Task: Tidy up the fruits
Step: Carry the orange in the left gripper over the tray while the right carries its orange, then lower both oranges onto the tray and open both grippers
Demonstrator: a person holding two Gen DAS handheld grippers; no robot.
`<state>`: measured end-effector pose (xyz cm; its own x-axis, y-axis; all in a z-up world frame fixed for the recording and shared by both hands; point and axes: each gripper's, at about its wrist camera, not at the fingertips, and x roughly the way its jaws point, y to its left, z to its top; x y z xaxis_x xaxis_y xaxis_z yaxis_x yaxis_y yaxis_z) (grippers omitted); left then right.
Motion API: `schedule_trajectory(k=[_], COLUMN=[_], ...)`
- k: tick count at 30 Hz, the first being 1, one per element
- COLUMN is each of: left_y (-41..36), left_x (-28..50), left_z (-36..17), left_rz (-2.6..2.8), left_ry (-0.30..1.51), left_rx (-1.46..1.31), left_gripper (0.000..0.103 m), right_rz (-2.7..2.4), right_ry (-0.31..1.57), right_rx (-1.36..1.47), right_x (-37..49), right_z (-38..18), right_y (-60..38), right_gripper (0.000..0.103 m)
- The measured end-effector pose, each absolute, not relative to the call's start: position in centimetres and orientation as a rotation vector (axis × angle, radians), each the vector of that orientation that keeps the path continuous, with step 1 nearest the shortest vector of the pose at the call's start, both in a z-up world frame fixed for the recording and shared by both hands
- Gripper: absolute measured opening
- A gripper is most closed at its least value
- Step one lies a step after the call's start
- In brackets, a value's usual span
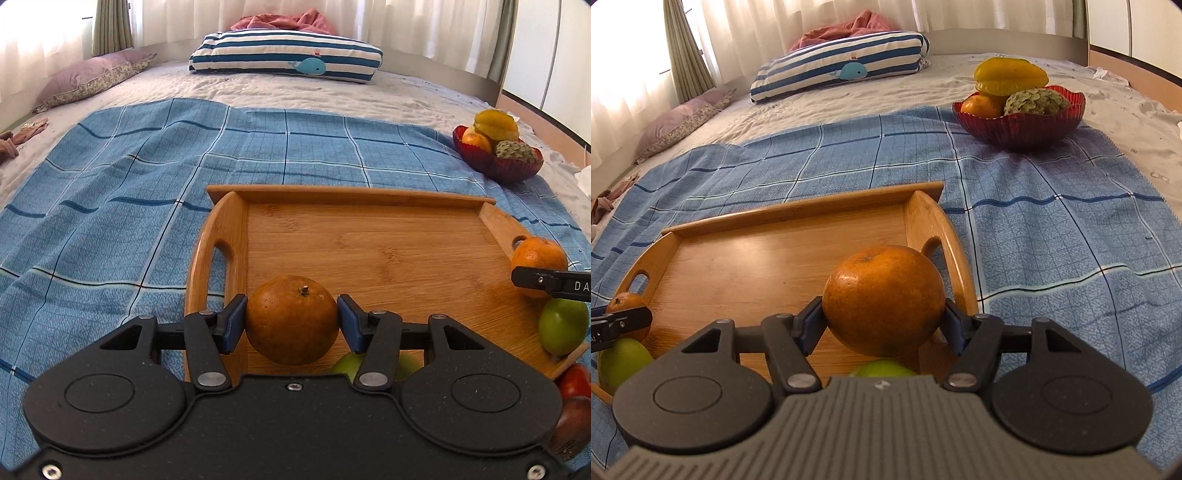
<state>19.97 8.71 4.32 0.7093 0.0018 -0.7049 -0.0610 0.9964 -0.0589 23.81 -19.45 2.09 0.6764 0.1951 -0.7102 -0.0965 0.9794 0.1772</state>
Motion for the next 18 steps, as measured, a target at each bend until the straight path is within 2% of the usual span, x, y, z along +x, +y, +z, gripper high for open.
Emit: schedule_trajectory(k=[18], left_y=[9.37], left_x=[20.35], left_z=[3.85], left_rz=[0.029], left_ry=[0.797], left_rx=[-0.133], left_gripper=[0.051], right_rz=[0.167], right_ry=[0.825], right_rx=[0.07], right_x=[23.93], right_z=[1.78], right_y=[-18.46], right_gripper=[0.067])
